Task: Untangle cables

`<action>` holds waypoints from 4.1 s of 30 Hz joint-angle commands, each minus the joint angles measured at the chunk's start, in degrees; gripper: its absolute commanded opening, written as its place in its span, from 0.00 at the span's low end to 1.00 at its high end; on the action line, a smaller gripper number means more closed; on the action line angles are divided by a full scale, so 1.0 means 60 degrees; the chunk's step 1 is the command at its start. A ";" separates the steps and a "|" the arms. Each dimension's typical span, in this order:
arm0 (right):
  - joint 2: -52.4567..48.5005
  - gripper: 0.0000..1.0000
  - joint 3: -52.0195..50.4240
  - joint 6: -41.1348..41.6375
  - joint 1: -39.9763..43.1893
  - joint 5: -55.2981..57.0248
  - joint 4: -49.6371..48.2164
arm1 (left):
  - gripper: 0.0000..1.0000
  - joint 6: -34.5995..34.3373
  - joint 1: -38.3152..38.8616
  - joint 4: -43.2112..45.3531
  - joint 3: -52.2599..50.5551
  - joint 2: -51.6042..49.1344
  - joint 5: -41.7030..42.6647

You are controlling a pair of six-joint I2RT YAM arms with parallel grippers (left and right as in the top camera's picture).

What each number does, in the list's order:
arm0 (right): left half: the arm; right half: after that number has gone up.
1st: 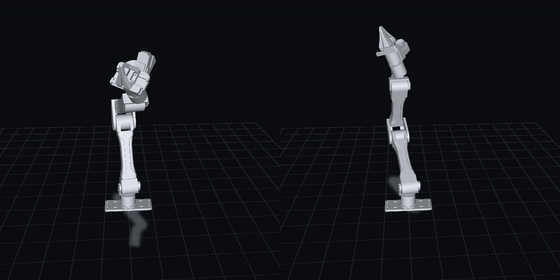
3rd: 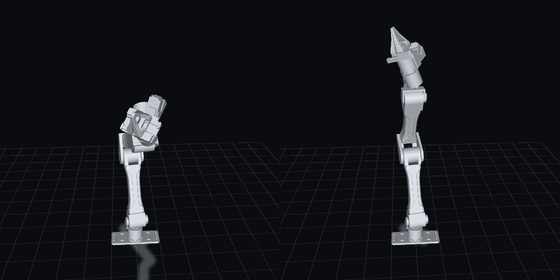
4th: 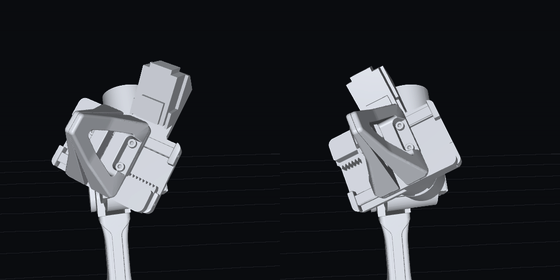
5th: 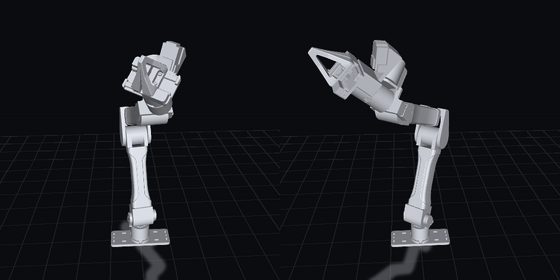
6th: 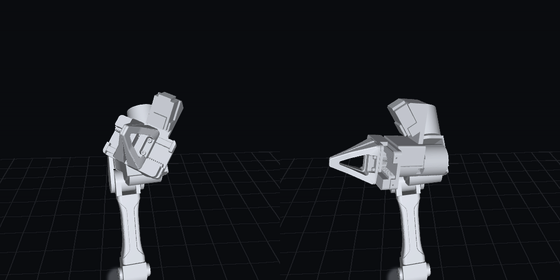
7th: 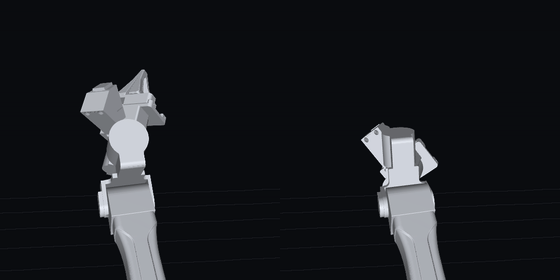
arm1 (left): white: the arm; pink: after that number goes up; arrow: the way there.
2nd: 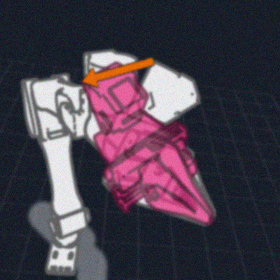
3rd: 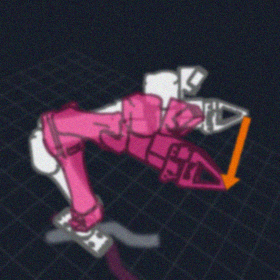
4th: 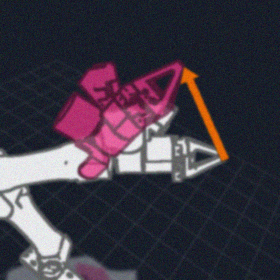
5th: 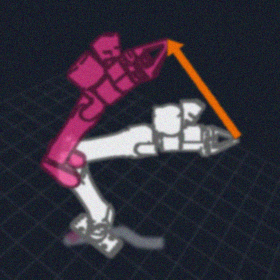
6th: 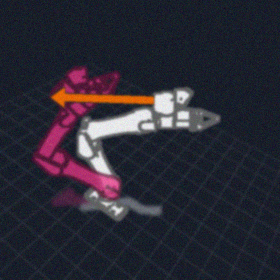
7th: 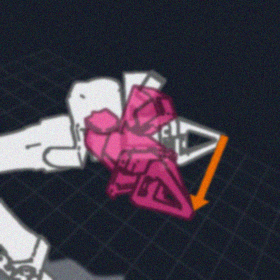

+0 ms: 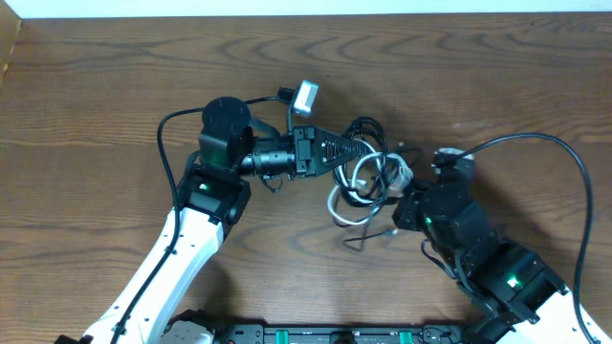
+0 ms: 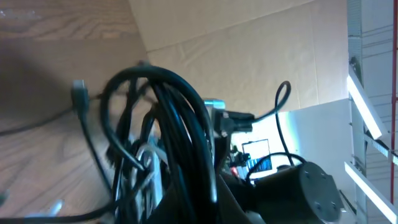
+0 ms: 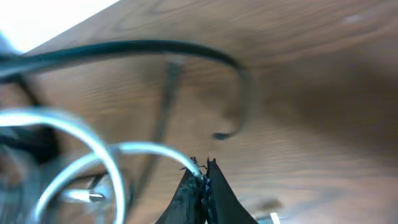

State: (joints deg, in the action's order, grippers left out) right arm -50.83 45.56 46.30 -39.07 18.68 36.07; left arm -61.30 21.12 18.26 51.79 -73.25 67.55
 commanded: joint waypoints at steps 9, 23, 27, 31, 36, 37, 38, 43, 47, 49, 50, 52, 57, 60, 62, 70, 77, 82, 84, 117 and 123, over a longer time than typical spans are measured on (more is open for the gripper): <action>0.2091 0.01 0.0084 -0.0022 0.2834 0.1574 0.1045 | 0.08 0.0696 -0.0036 0.0124 0.0157 0.0047 0.0393; 0.3085 0.05 0.0084 -0.1206 0.3712 0.1741 0.1075 | 0.09 0.5380 -0.0036 -0.0015 0.0157 0.0044 0.0386; 0.3198 0.06 0.0087 -0.1377 0.3712 0.3388 0.1173 | 0.09 0.7089 -0.0040 -0.0739 0.0157 0.0044 0.0310; 0.3344 0.06 0.0229 -0.1377 0.3712 0.4408 0.1137 | 0.08 0.7963 -0.0036 -0.1902 0.0157 0.0044 -0.1381; 0.3366 0.06 0.0714 -0.1534 0.3712 0.4805 0.1133 | 0.08 0.8601 -0.0036 -0.3402 0.0157 0.0044 -0.4459; 0.3366 0.06 0.0834 -0.1636 0.3712 0.4805 0.1133 | 0.08 0.8684 -0.0036 -0.3628 0.0157 0.0044 -0.5002; 0.3366 0.06 0.0940 -0.1705 0.3712 0.4805 0.1133 | 0.08 0.8728 -0.0036 -0.3770 0.0157 0.0044 -0.5435; 0.3366 0.09 0.1632 -0.1701 0.3708 0.4524 0.1122 | 0.08 0.8714 -0.0026 -0.3942 0.0157 0.0044 -0.6517; 0.3366 0.08 0.1832 -0.2350 0.3712 0.4579 0.1129 | 0.08 0.8834 -0.0036 -0.3949 0.0157 0.0044 -0.6619; 0.3366 0.08 0.1953 -0.2565 0.3712 0.4583 0.1129 | 0.08 0.8896 -0.0036 -0.4011 0.0157 0.0044 -0.7027; 0.3366 0.08 0.2011 -0.2667 0.3712 0.4586 0.1129 | 0.07 0.8896 -0.0036 -0.4051 0.0157 0.0044 -0.7337; 0.3366 0.07 0.2157 -0.2743 0.3712 0.4590 0.1133 | 0.08 0.8892 -0.0036 -0.4156 0.0157 0.0044 -0.8145; 0.3366 0.07 0.2412 -0.2728 0.3712 0.4568 0.1133 | 0.08 0.8816 -0.0036 -0.4178 0.0157 0.0044 -0.8878; 0.3362 0.07 0.2401 -0.2652 0.3708 0.3512 0.1137 | 0.08 0.7635 -0.0036 -0.4142 0.0157 0.0044 -0.8400; 0.3362 0.13 0.2393 -0.2659 0.3708 0.1770 0.1144 | 0.08 0.7377 -0.0026 -0.3876 0.0157 0.0044 -0.6663; 0.3067 0.29 0.2113 -0.2656 0.3708 -0.3366 0.1137 | 0.08 0.7705 -0.0026 -0.3082 0.0157 0.0044 -0.2375; 0.1920 0.33 0.1996 -0.2656 0.3708 -0.6189 0.0823 | 0.08 0.8131 -0.0026 -0.3027 0.0157 0.0044 -0.2186; 0.0645 0.30 0.1996 -0.2648 0.3694 -0.7963 0.0084 | 0.08 0.8211 -0.0026 -0.2991 0.0157 0.0044 -0.2189; 0.0197 0.29 0.1996 -0.2430 0.3683 -0.8258 -0.0066 | 0.08 0.8211 -0.0026 -0.2994 0.0157 0.0044 -0.2189; -0.3129 0.35 0.1996 -0.0437 0.2619 -0.8021 -0.2637 | 0.08 0.8204 -0.0026 -0.2994 0.0157 0.0047 -0.2178; -0.3450 0.33 0.1996 0.0066 0.2619 -0.7850 -0.2841 | 0.08 0.8204 -0.0026 -0.2991 0.0157 0.0047 -0.2116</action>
State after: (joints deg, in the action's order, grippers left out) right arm -70.81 57.65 44.05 -23.20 -30.28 19.18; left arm -13.21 20.93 -0.14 51.90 -73.41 52.64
